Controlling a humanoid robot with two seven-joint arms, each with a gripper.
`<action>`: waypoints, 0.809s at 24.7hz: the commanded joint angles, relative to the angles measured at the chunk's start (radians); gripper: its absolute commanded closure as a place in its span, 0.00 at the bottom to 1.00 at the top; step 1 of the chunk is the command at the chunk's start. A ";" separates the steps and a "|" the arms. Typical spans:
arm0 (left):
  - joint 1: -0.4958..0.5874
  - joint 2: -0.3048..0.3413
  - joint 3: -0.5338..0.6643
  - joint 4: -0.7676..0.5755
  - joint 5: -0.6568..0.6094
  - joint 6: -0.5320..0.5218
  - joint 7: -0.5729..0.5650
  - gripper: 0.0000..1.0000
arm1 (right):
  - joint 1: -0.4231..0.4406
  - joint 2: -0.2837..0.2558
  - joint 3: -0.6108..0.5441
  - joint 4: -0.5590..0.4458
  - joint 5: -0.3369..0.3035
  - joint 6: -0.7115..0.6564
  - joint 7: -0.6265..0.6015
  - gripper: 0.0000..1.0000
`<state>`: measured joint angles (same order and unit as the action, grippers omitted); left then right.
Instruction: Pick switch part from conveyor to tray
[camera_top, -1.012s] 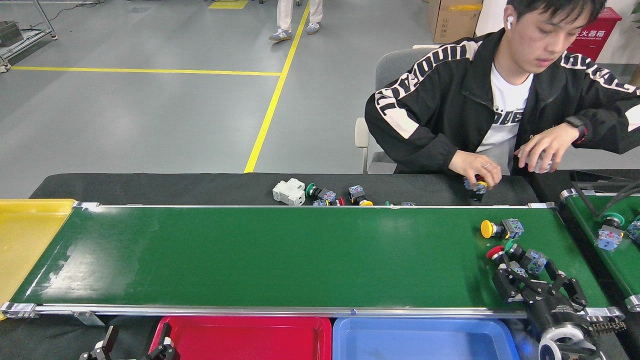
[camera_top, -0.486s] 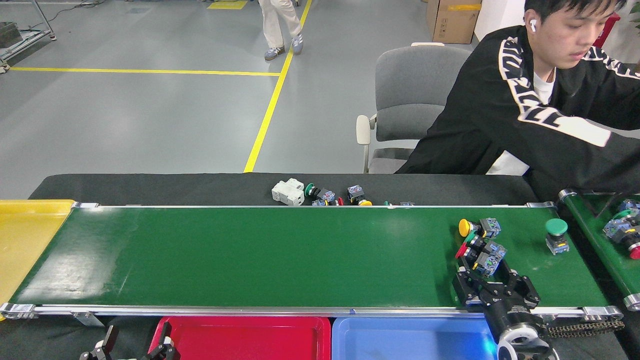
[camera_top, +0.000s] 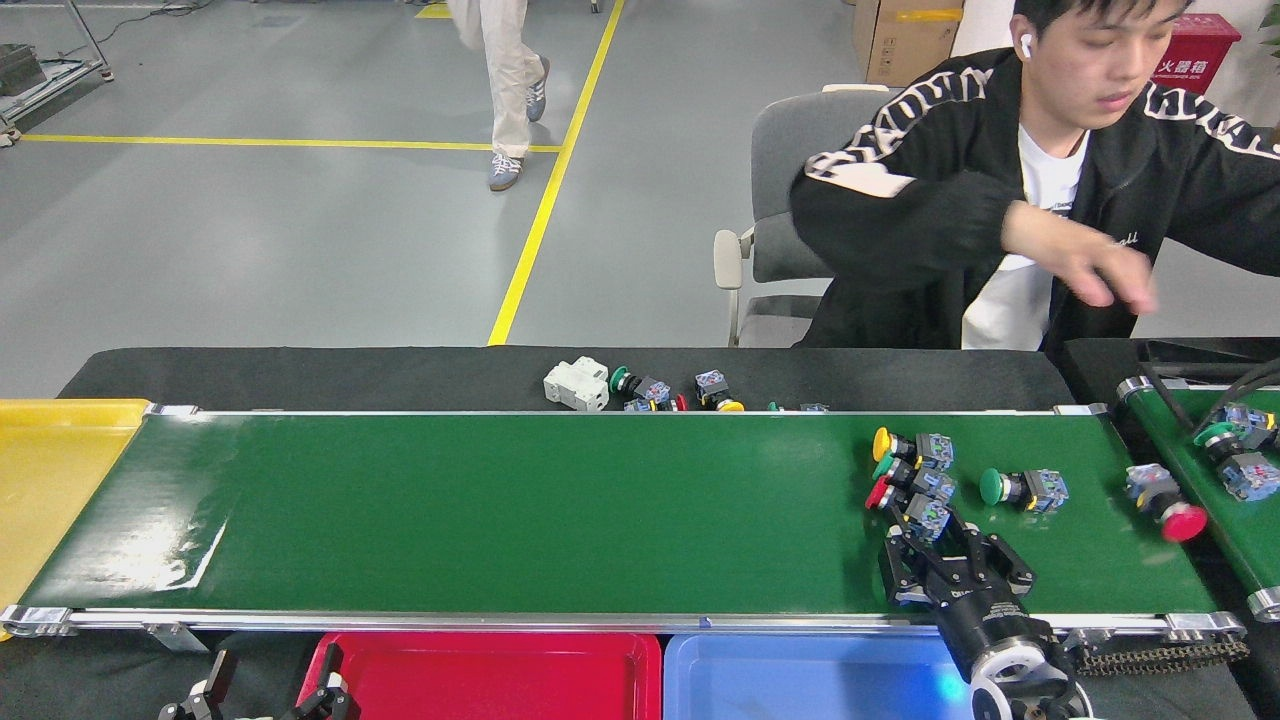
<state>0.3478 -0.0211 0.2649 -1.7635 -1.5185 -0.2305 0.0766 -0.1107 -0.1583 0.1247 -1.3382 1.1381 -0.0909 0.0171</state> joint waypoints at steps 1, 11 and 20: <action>-0.006 0.004 0.002 -0.011 -0.003 0.003 0.005 0.00 | -0.017 -0.004 -0.004 -0.016 -0.003 -0.016 0.000 0.61; -0.003 0.004 0.004 -0.013 -0.003 0.002 0.005 0.00 | 0.100 0.023 0.042 -0.297 -0.031 -0.224 0.044 0.57; -0.001 0.004 0.000 -0.011 -0.003 0.002 0.003 0.00 | 0.105 0.169 0.400 -0.299 0.147 -0.148 0.106 0.01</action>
<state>0.3484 -0.0210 0.2653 -1.7635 -1.5186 -0.2295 0.0766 -0.0026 -0.0090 0.5104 -1.6266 1.2632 -0.2952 0.1159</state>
